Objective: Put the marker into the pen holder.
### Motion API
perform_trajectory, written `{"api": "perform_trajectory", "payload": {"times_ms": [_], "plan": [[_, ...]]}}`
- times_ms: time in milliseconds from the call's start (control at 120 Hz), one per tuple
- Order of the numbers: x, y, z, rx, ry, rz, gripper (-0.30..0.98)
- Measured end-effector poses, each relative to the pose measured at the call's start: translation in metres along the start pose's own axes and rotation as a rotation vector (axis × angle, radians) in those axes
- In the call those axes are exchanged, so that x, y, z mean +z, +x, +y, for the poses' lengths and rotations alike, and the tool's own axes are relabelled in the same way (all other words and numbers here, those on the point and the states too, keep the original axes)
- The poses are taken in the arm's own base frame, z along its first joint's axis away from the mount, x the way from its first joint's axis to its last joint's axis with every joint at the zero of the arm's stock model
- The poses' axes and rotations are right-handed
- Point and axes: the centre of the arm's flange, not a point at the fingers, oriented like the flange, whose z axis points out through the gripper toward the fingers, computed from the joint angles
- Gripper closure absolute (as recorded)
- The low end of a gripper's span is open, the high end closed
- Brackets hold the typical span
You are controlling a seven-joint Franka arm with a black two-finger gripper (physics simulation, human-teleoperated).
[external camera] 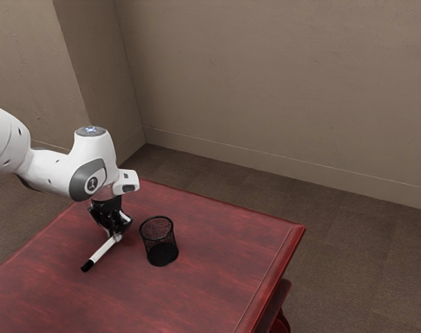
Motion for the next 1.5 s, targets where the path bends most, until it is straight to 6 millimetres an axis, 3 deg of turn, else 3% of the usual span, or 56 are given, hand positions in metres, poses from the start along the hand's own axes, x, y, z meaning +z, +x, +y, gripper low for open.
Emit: {"api": "perform_trajectory", "payload": {"times_ms": [108,225,292,367,433,558,742,892,1067,1367,1500], "plan": [[-0.009,0.001,-0.001,-0.011,0.006,0.018,0.74],[-0.088,0.003,0.004,-0.010,0.023,0.144,0.76],[-0.141,-0.001,0.022,0.014,0.027,0.227,0.77],[-0.181,-0.006,0.048,0.050,0.023,0.287,0.78],[-0.203,-0.010,0.071,0.084,0.017,0.323,0.78],[-0.226,-0.010,0.103,0.118,-0.008,0.357,0.79],[-0.233,-0.001,0.132,0.137,-0.041,0.364,0.79],[-0.209,0.016,0.143,0.135,-0.051,0.322,0.79],[-0.201,0.019,0.151,0.137,-0.057,0.306,0.79],[-0.185,0.026,0.131,0.091,-0.050,0.280,0.79],[-0.170,0.021,0.132,0.089,-0.048,0.245,0.78]]}}
